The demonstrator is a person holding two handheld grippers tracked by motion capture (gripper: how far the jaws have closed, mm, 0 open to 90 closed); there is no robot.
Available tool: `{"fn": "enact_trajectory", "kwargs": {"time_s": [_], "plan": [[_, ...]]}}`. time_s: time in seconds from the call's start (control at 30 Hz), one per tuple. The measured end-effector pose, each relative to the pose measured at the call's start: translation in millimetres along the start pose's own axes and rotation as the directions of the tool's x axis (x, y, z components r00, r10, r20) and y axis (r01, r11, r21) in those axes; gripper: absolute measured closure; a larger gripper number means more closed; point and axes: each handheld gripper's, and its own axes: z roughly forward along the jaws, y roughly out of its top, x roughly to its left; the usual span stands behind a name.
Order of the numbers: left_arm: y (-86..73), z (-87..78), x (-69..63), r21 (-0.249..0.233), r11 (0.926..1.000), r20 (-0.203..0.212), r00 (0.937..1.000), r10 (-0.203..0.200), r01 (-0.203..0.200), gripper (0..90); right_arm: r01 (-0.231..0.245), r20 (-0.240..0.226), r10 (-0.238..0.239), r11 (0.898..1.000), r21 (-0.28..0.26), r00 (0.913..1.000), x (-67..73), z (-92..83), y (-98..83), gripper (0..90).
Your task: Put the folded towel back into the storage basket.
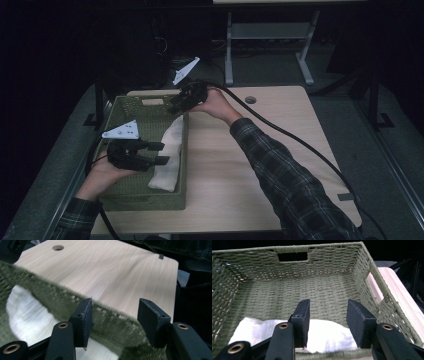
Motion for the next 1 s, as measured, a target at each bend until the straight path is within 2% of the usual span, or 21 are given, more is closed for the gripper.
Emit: {"fn": "enact_trajectory", "kwargs": {"time_s": [0.27,0.47,0.53,0.57,0.6,0.67,0.73,0.77,0.87,0.9,0.93,1.0], "plan": [[23.7,25.1,-11.6,-0.006,0.9994,0.029,0.999,0.033,-0.033,43.1,-0.011,0.017,0.011,1.0,-0.017,0.9998,-0.4,-29.0,-25.4,48.2],[37.9,49.2,-21.3,0.009,0.9993,0.037,0.9987,0.036,-0.036,39.5,-0.034,0.049,0.035,0.999,-0.028,0.9982,-2.5,-55.8,-49.5,44.6],[40.7,54.0,-24.1,0.01,0.9992,0.038,0.9985,0.039,-0.039,38.5,-0.04,0.054,0.041,0.999,-0.025,0.9977,-2.1,-57.9,-51.5,44.5],[45.2,61.8,-28.3,0.009,0.9989,0.046,0.998,0.045,-0.045,38.2,-0.042,0.062,0.043,0.999,-0.028,0.9971,-2.2,-66.3,-60.8,43.9],[45.2,61.8,-28.3,0.009,0.9989,0.046,0.998,0.045,-0.045,37.8,-0.042,0.062,0.043,0.999,-0.028,0.9971,-2.2,-66.3,-60.8,43.9],[51.8,73.8,-33.7,0.013,0.9985,0.052,0.9973,0.052,-0.053,37.0,-0.051,0.072,0.054,0.998,-0.032,0.996,-1.2,-76.8,-73.1,42.7],[53.3,77.0,-35.1,0.011,0.9985,0.052,0.9973,0.052,-0.053,36.3,-0.053,0.077,0.056,0.998,-0.033,0.9955,-0.9,-79.5,-77.1,42.2],[57.7,86.6,-39.9,0.007,0.9987,0.056,0.9972,0.049,-0.05,36.2,-0.058,0.083,0.06,0.998,-0.03,0.9947,-0.1,-84.9,-85.8,41.5],[61.2,95.4,-44.7,0.004,0.9985,0.058,0.9969,0.054,-0.054,35.3,-0.065,0.09,0.068,0.997,-0.03,0.9936,0.0,-90.2,-94.9,40.7],[63.9,103.1,-48.8,0.007,0.9981,0.068,0.9959,0.06,-0.061,35.2,-0.072,0.097,0.075,0.997,-0.033,0.9925,0.1,-94.9,-103.8,40.5],[63.9,103.1,-48.8,0.007,0.9981,0.068,0.9959,0.06,-0.061,35.2,-0.072,0.097,0.075,0.997,-0.033,0.9925,0.1,-94.9,-103.8,40.5],[67.2,114.1,-54.3,0.007,0.9976,0.089,0.9938,0.068,-0.069,35.1,-0.086,0.1,0.09,0.995,-0.04,0.991,0.3,-100.3,-113.4,39.9]]}}
